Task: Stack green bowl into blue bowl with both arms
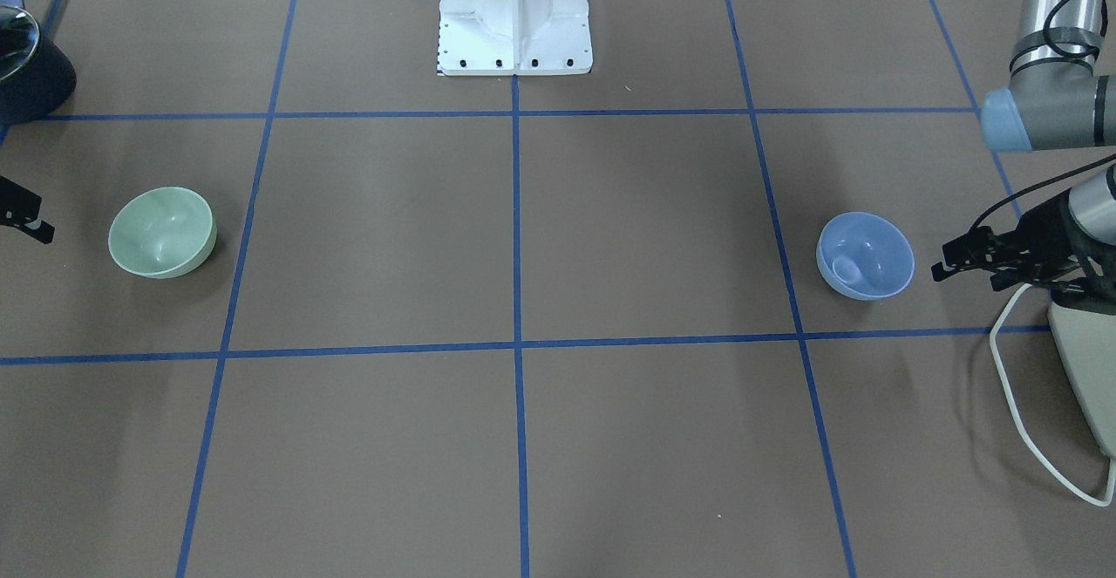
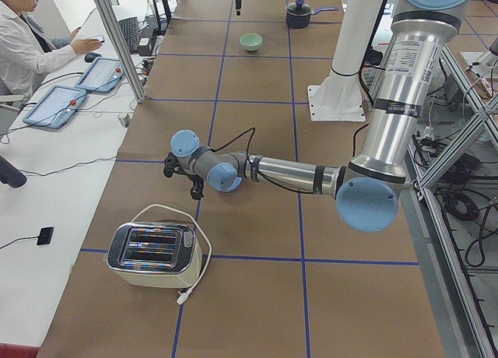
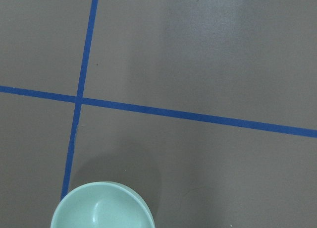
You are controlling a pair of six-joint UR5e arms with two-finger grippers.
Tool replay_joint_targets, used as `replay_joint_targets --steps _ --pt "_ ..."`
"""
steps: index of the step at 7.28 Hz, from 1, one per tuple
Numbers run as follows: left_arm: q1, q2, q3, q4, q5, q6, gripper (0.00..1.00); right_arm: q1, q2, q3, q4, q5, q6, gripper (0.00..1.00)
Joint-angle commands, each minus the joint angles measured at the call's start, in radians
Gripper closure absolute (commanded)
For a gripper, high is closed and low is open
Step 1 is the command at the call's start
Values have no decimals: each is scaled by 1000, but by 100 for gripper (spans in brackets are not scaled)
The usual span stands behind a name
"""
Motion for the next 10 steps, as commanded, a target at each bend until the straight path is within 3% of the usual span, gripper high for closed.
replay_joint_targets --steps 1,5,8,10 --pt "26 2 30 -76 35 -48 1 -28 -13 -53 110 -14 33 2" --pt "33 30 13 -90 30 -56 2 -86 -49 -56 218 -33 81 2" --pt "137 105 14 -327 36 -213 2 -105 -59 -58 247 -33 82 2" --pt "157 108 14 -344 36 -245 9 -105 -61 -58 247 -33 82 2"
